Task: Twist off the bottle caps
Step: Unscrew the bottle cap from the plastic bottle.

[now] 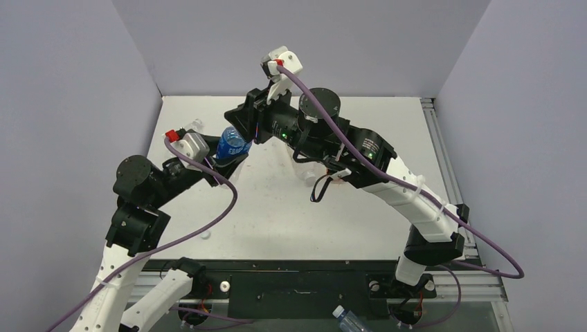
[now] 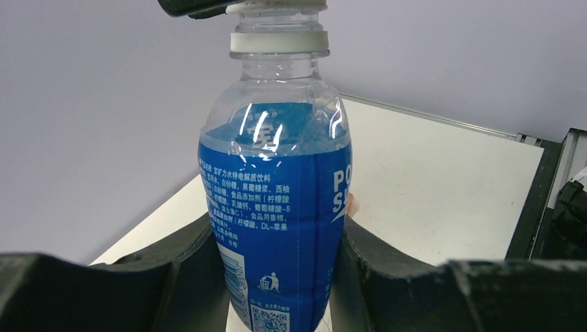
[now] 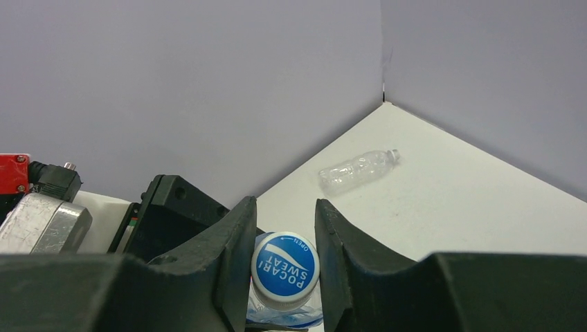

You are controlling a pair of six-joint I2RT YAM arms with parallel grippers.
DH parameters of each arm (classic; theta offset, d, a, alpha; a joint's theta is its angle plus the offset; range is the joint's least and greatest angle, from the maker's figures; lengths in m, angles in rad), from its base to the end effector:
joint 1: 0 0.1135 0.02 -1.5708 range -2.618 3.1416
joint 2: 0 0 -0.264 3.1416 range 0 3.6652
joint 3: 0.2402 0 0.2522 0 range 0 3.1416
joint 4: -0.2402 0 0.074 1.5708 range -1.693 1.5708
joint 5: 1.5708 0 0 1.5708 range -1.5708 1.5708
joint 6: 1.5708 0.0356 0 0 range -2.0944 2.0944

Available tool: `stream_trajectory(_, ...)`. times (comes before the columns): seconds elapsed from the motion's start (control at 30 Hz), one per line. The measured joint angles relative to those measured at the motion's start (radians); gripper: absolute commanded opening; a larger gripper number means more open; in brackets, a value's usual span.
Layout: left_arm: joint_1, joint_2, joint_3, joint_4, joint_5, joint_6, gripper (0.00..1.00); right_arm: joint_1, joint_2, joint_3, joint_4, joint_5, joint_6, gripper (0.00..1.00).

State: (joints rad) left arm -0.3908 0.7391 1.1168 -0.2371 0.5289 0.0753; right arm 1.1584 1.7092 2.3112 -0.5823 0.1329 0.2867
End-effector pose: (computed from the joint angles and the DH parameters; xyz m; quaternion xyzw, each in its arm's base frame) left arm 0.1172 -0.0677 0.4521 0.3382 0.5702 -0.2837 0.6928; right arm 0.1380 0.3037 0.5653 -0.2519 0.6533 0.4363 0.5652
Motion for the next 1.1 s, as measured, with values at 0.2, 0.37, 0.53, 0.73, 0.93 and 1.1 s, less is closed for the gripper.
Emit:
stream_trajectory(0.2, 0.0, 0.001, 0.0, 0.001, 0.0, -0.021, 0.0, -0.008, -0.001, -0.001, 0.005, -0.043, 0.002, 0.0)
stream_trajectory(0.37, 0.0, 0.0, 0.0, 0.011, 0.072, -0.085, 0.0, -0.035, -0.047, -0.046, 0.01, -0.218, -0.064, 0.0)
stream_trajectory(0.53, -0.006, -0.001, 0.007, 0.095, 0.32, -0.259, 0.0, -0.082, -0.167, -0.153, 0.048, -0.575, -0.123, 0.0)
stream_trajectory(0.73, -0.013, 0.02, 0.07, 0.204, 0.541, -0.509, 0.0, -0.157, -0.28, -0.361, 0.403, -0.981, 0.067, 0.0)
stream_trajectory(0.93, -0.013, 0.016, 0.096, 0.238, 0.552, -0.574, 0.0, -0.178, -0.289, -0.36, 0.463, -1.068, 0.127, 0.0)
stream_trajectory(1.1, -0.013, 0.014, 0.095, 0.233, 0.548, -0.557, 0.0, -0.184, -0.294, -0.319, 0.371, -0.953, 0.064, 0.0)
